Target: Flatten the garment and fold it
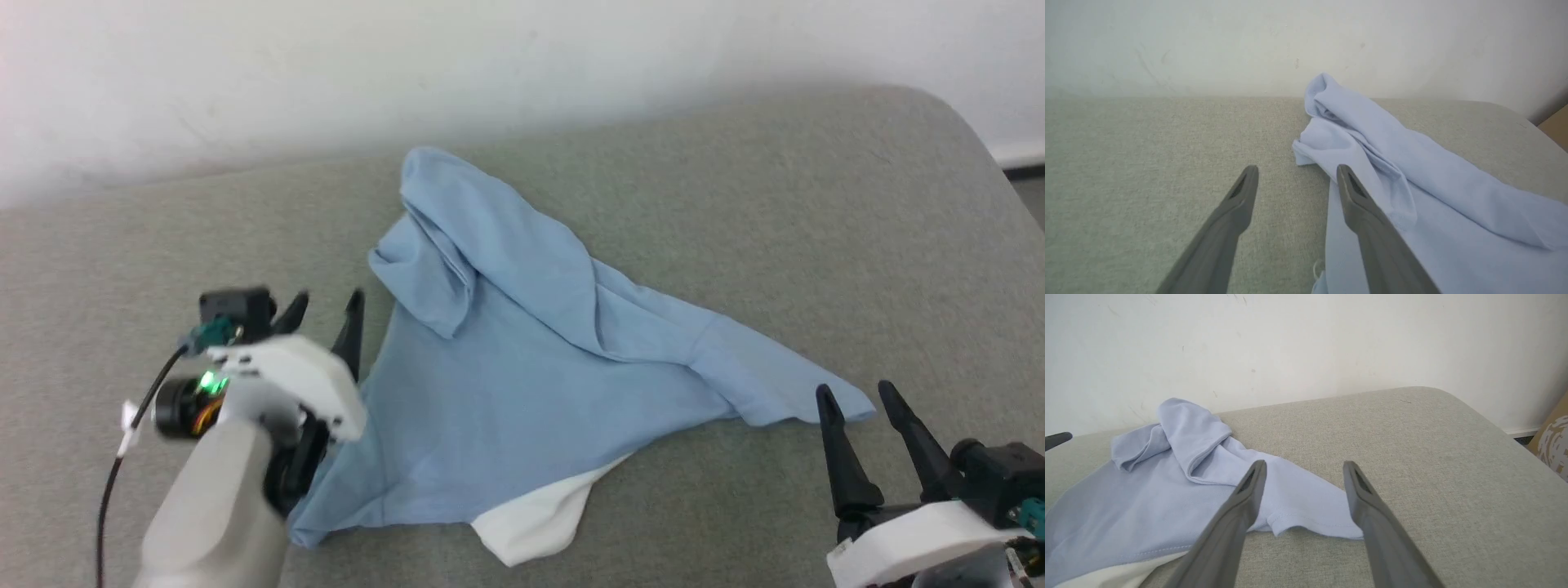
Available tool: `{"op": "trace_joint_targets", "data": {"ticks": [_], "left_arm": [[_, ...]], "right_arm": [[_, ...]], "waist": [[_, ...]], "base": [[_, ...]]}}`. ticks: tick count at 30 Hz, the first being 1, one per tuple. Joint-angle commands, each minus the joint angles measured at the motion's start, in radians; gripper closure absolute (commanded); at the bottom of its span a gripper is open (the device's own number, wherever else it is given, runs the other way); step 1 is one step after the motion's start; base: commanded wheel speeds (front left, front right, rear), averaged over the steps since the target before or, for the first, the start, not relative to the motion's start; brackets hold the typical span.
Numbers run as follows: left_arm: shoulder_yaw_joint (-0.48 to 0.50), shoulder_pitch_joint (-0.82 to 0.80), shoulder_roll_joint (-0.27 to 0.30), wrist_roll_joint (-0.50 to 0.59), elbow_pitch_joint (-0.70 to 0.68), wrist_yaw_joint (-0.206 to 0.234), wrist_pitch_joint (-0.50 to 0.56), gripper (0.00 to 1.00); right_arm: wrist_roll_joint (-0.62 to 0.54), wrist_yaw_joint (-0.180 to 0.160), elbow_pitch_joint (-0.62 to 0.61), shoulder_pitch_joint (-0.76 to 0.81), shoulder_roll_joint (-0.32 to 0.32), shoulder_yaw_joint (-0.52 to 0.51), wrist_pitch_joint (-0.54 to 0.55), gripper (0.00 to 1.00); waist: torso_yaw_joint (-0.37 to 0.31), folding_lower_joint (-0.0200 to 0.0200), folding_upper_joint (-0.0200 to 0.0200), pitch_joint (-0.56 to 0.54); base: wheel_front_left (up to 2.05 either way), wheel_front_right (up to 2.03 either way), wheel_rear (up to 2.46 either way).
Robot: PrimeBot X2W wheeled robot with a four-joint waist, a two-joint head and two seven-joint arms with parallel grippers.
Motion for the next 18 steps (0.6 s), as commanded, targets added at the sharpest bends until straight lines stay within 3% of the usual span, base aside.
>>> {"op": "trace_joint_targets", "data": {"ticks": [1, 6, 11, 14, 18], "left_arm": [[0.004, 0.047, 0.022, -0.007, -0.044, 0.014, 0.037, 0.0], [0.017, 0.281, 0.115, -0.031, -0.341, 0.102, 0.267, 0.0], [0.012, 0.454, 0.157, -0.06, -0.573, 0.162, 0.423, 0.0], [-0.006, 0.509, 0.163, -0.07, -0.644, 0.178, 0.481, 0.0], [-0.026, 0.537, 0.17, -0.075, -0.636, 0.187, 0.533, 0.0]], "right_arm": [[-0.005, -0.001, -0.008, 0.012, 0.002, -0.003, 0.003, 0.0], [-0.003, -0.001, -0.023, 0.034, 0.002, -0.005, 0.014, 0.0], [-0.001, -0.001, -0.025, 0.04, 0.002, 0.001, 0.021, 0.0], [-0.001, -0.001, -0.025, 0.038, 0.002, 0.006, 0.022, 0.0], [0.0, -0.001, -0.025, 0.031, 0.002, 0.015, 0.025, 0.0]], "waist": [[0.059, 0.0003, -0.0001, -0.062], [0.069, 0.0003, -0.0001, -0.076], [0.069, 0.0003, -0.0001, -0.077], [0.063, 0.0003, -0.0001, -0.074], [0.047, 0.0003, -0.0001, -0.062]], "base": [[0.0, 0.0, 0.0], [0.0, 0.0, 0.0], [0.0, 0.0, 0.0], [0.0, 0.0, 0.0], [0.0, 0.0, 0.0]]}}
